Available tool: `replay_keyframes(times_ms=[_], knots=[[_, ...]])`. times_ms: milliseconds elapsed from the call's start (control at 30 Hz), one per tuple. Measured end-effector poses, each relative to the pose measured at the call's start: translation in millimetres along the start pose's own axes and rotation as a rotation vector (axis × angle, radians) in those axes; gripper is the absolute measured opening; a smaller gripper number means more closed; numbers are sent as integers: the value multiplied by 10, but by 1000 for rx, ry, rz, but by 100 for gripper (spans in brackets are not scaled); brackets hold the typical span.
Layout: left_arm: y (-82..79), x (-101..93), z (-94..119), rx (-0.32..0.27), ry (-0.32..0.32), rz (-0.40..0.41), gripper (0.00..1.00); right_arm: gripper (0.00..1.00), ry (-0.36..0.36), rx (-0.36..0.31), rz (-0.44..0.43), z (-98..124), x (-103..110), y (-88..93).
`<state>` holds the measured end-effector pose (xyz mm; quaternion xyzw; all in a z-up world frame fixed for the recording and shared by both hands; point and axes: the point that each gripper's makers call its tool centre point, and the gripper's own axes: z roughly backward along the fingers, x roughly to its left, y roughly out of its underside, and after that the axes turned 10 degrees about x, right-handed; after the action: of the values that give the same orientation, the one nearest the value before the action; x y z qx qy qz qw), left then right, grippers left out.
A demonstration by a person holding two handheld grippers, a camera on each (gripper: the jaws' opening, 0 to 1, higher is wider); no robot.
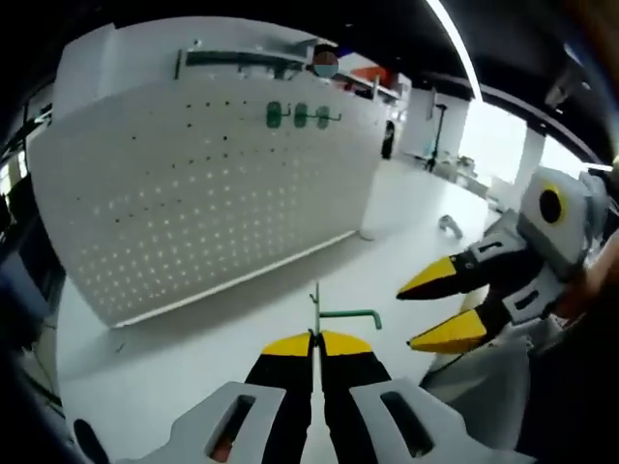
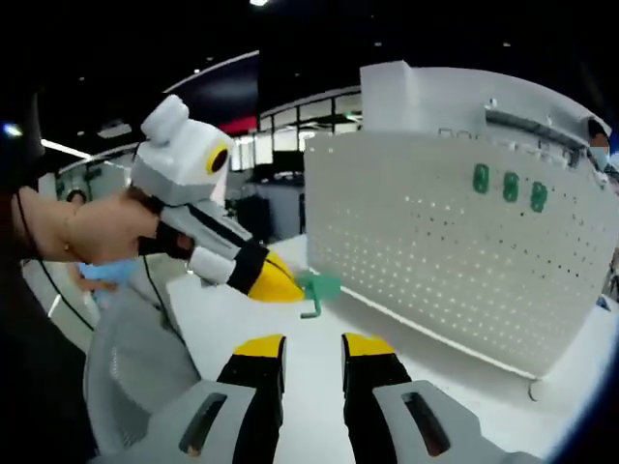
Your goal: Insert the hook assembly into the mounting plate slot until the hook locks in place.
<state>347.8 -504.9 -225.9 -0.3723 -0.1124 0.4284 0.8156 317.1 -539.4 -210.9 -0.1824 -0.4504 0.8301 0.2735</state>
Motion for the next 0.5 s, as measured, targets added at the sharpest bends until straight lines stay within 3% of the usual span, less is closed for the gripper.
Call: replay_keyframes(times_ms=[233,500], knots=[[58,-145,89,28,32,16,1,21,-25,32,174,-49,162,-34],[165,-184,125,69,46,70,1,19,-31,44,228,-85,231,-28]])
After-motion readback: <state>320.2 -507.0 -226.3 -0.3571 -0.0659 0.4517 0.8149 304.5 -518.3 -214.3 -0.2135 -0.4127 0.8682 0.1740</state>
